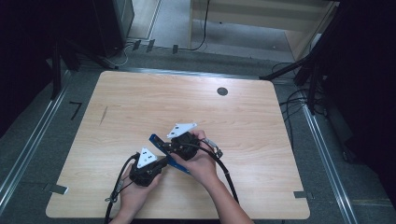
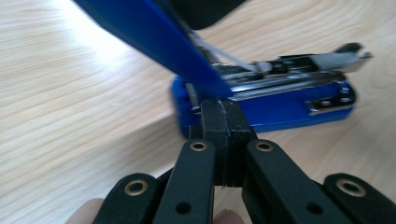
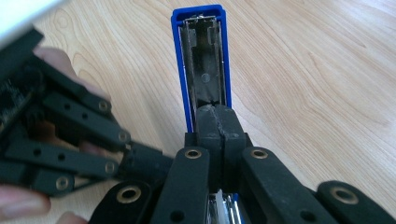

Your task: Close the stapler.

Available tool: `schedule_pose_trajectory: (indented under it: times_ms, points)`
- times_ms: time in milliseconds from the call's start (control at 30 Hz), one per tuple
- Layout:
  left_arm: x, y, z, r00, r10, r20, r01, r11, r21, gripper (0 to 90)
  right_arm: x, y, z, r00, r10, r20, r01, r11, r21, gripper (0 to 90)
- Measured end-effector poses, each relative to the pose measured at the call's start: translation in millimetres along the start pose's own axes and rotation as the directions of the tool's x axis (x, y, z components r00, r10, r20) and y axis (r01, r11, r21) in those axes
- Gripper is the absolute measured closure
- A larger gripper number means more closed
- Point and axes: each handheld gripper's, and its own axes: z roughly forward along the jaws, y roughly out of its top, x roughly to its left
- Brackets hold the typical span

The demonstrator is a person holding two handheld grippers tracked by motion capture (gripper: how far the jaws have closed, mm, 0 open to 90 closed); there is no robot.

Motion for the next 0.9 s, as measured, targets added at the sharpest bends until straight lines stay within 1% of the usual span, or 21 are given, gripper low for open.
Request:
schedule_pose_trajectory:
  times_ms: [100,133,167,233,267,300,433,533,633,900]
  points:
    - [-4.1,0.9,0.8,0.9999,0.008,0.014,-0.008,1.0,-0.006,90.0,-0.4,-0.9,-3.5,1.0,0.004,-0.001,-0.004,1.0,-0.006,90.0]
    - [-5.9,0.9,1.9,0.9997,0.005,0.022,-0.004,0.9999,-0.011,90.0,-0.3,-1.3,-4.5,1.0,0.007,-0.002,-0.007,1.0,-0.009,90.0]
    - [-7.5,0.9,2.8,0.9996,0.014,0.025,-0.014,0.9999,-0.006,90.0,-0.5,-1.9,-5.8,1.0,0.005,0.0,-0.005,1.0,-0.01,90.0]
    - [-9.7,0.6,4.5,0.9994,0.027,0.024,-0.026,0.9996,-0.003,90.0,-0.6,-3.4,-7.9,0.9999,0.01,-0.002,-0.01,1.0,-0.018,90.0]
    - [-11.6,0.4,5.5,0.9993,0.034,0.016,-0.034,0.9994,-0.001,90.0,-1.2,-4.1,-9.0,1.0,0.007,-0.003,-0.007,1.0,-0.021,90.0]
    - [-12.0,0.3,6.1,0.9989,0.042,0.019,-0.042,0.9991,0.001,90.0,-1.2,-5.0,-10.5,0.9999,0.016,-0.005,-0.016,1.0,-0.023,90.0]
    - [-14.7,-0.1,7.4,0.9984,0.055,0.013,-0.055,0.9985,0.002,90.0,-1.5,-7.6,-15.1,0.9995,0.03,-0.009,-0.031,0.999,-0.03,90.0]
    - [-16.6,-0.4,9.0,0.9974,0.072,0.008,-0.072,0.9974,0.003,90.0,-1.2,-9.6,-19.4,0.9994,0.034,-0.007,-0.034,0.999,-0.035,90.0]
    - [-17.8,0.0,10.2,0.9977,0.068,0.007,-0.068,0.9977,0.003,90.0,-1.0,-11.4,-23.1,0.9994,0.034,-0.003,-0.035,0.999,-0.035,90.0]
    - [-19.9,1.0,13.0,0.9957,0.093,-0.002,-0.093,0.9954,0.026,90.0,-1.9,-18.2,-31.2,0.999,0.043,0.004,-0.043,0.998,-0.044,90.0]
